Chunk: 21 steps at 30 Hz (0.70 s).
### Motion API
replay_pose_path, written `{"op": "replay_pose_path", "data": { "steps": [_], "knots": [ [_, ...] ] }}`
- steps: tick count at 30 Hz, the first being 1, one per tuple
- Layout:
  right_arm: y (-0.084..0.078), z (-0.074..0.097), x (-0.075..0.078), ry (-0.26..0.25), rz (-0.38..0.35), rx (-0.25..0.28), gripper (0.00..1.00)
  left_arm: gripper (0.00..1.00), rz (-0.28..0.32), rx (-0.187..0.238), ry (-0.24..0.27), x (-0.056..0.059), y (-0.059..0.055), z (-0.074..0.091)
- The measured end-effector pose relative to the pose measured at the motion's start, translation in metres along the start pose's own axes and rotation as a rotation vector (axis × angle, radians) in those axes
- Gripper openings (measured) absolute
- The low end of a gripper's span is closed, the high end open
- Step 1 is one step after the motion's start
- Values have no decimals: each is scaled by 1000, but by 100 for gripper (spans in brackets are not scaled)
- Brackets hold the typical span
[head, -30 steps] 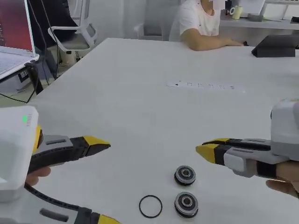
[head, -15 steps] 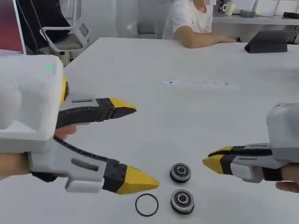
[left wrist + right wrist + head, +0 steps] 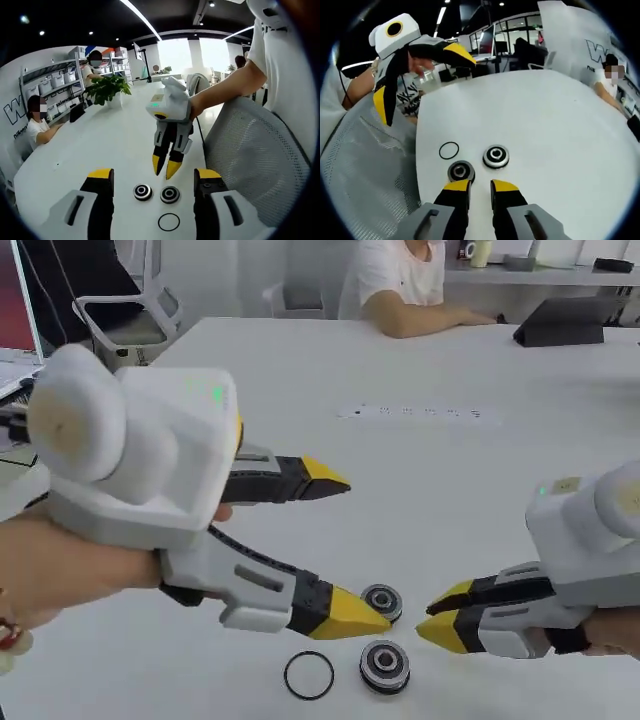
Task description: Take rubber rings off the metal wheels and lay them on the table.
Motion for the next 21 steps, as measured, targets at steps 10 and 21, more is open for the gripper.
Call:
{"op": "replay_pose_path", "data": {
  "steps": [10, 21],
  "knots": [
    [-5, -7, -11, 51, 39, -15, 17, 56, 3, -36, -115, 2, -19, -35],
    [-8, -11, -14, 72, 45, -20, 19, 43, 98, 5, -43, -1, -57, -47]
  ]
}}
Point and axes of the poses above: the centre of the closed fingertips' face, and the gripper's own axes: z roughly backward along the fingers, x roughly to its right, y roughly out of its top, the point moved 6 cm from there along z, roughly backward along the fingers, and after that the axes turned 13 degrees about -y, right-handed, at the moved point
